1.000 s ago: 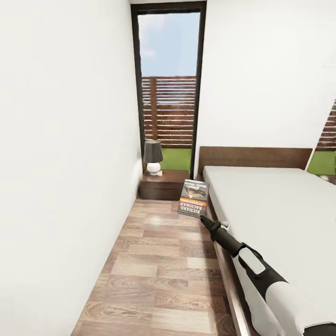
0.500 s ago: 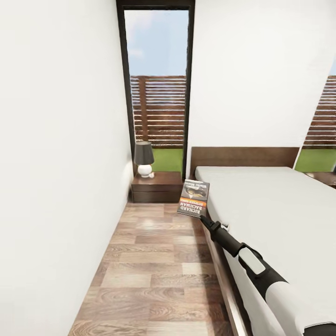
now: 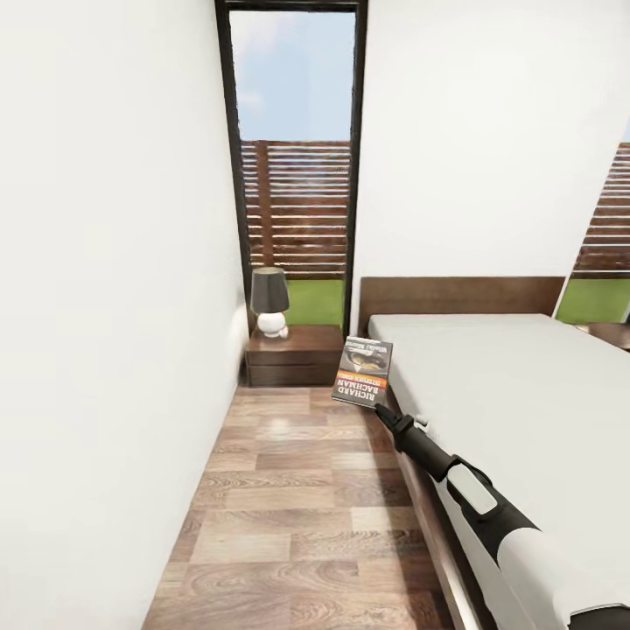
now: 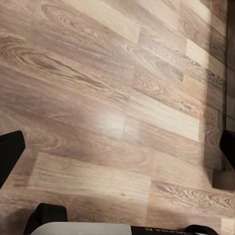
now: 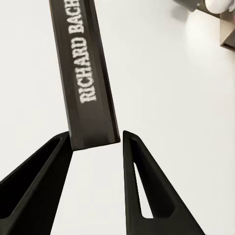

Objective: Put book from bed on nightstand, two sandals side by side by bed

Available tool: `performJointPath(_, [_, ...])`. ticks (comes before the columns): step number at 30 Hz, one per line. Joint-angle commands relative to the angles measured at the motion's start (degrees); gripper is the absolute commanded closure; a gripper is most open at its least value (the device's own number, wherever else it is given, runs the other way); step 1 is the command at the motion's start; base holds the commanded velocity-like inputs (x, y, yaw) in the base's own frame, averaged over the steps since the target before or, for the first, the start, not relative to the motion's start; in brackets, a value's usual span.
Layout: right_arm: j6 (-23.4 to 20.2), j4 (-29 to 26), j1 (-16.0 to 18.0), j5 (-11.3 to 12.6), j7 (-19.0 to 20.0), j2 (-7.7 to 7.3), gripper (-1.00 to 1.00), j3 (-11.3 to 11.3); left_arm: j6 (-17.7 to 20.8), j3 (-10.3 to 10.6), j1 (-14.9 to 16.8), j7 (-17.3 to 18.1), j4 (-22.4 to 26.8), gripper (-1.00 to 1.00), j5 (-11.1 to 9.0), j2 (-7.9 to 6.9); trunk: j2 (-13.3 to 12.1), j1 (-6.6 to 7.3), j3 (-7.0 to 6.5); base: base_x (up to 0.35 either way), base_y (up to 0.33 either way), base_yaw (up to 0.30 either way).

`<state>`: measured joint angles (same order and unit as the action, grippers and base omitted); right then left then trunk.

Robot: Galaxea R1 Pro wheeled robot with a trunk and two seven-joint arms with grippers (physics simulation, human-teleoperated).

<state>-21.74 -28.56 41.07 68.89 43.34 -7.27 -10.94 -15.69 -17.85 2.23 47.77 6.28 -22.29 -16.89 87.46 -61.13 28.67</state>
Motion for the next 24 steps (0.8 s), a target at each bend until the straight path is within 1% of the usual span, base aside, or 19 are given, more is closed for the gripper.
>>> performJointPath(1, [-0.4, 0.0, 0.1, 0.8, 0.1, -0.07, 1.00, -0.2, -0.3, -0.1, 0.1, 0.2, -0.1, -1.00, 0.1, 0.00, 0.0, -0.02, 0.06, 0.197, 0.086, -0.005])
performJointPath(4, [-0.4, 0.0, 0.1, 0.8, 0.1, -0.09, 1.00, -0.2, -0.3, -0.1, 0.1, 0.2, -0.1, -1.00, 0.1, 0.00, 0.0, -0.02, 0.06, 0.169, 0.056, -0.003])
performJointPath(8, [-0.4, 0.0, 0.1, 0.8, 0.1, -0.10, 1.00, -0.2, -0.3, -0.1, 0.1, 0.1, -0.1, -1.00, 0.1, 0.01, 0.0, -0.02, 0.06, 0.069, 0.021, -0.001])
performJointPath(18, [-0.4, 0.0, 0.1, 0.8, 0.1, -0.11, 1.00, -0.2, -0.3, -0.1, 0.1, 0.0, -0.1, -1.00, 0.1, 0.11, 0.0, -0.02, 0.06, 0.017, 0.005, 0.000])
performJointPath(24, [-0.4, 0.0, 0.1, 0.8, 0.2, -0.18, 1.00, -0.1, -0.3, -0.1, 0.1, -0.8, -0.1, -1.00, 0.1, 0.21, 0.0, -0.02, 0.06, 0.002, 0.001, 0.000])
